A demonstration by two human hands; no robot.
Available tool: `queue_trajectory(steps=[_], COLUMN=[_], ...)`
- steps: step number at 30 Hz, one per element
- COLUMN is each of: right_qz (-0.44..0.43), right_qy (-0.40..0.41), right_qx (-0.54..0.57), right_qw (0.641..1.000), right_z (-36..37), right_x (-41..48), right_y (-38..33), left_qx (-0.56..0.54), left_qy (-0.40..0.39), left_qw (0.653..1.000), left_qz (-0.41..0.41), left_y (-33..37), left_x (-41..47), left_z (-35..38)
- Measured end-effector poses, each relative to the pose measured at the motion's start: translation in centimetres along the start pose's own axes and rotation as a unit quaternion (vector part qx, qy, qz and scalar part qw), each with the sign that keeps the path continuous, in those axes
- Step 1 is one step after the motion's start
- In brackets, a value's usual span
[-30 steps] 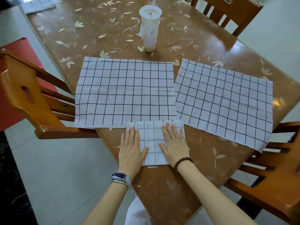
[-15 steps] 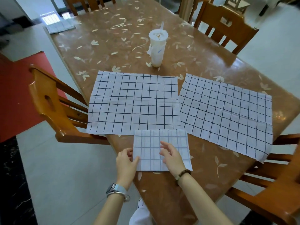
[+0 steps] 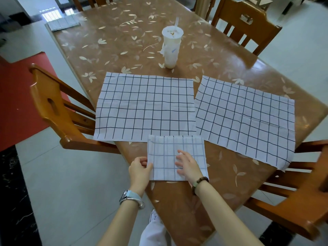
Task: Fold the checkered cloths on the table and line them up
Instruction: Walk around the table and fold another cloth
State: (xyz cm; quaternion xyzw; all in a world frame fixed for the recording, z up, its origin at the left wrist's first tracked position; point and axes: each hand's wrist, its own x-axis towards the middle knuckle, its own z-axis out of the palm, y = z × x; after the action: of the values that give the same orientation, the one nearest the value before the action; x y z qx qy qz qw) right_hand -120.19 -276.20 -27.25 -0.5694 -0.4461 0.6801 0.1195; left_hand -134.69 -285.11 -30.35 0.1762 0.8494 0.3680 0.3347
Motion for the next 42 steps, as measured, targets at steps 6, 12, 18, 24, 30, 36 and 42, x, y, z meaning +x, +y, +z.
queue_trajectory(steps=[6,12,18,24,30,36,42], right_qz=[0.02,0.045,0.066,0.077,-0.008,-0.006,-0.002], right_qy=[-0.011,-0.036,-0.059,-0.03,0.128,0.197,0.239], right_qx=[0.004,0.039,0.123,0.185,-0.023,-0.175,-0.205], right_qw=[1.0,0.998,0.988,0.979,0.991,0.965,0.949], right_z=[0.1,-0.6,-1.2,-3.0,-6.5,-8.0,-8.3], right_x=[0.1,-0.1,-0.7,-1.1,0.6,1.3,1.4], right_y=[-0.5,-1.0,-1.3,-1.6,-0.1,1.0,2.1], left_qx=[-0.053,-0.107,-0.105,-0.061,-0.061,-0.008,0.047], left_qy=[-0.01,-0.05,-0.097,-0.124,-0.19,-0.141,-0.079], left_qw=[0.998,0.992,0.989,0.99,0.978,0.984,0.986], left_qz=[0.036,0.041,0.042,0.039,0.059,0.108,0.143], left_y=[2.0,4.5,6.2,6.7,6.5,4.4,2.6], left_x=[-1.6,-3.1,-3.7,-3.9,-4.3,-3.7,-2.3], left_z=[0.1,1.4,4.0,6.8,8.4,8.0,7.4])
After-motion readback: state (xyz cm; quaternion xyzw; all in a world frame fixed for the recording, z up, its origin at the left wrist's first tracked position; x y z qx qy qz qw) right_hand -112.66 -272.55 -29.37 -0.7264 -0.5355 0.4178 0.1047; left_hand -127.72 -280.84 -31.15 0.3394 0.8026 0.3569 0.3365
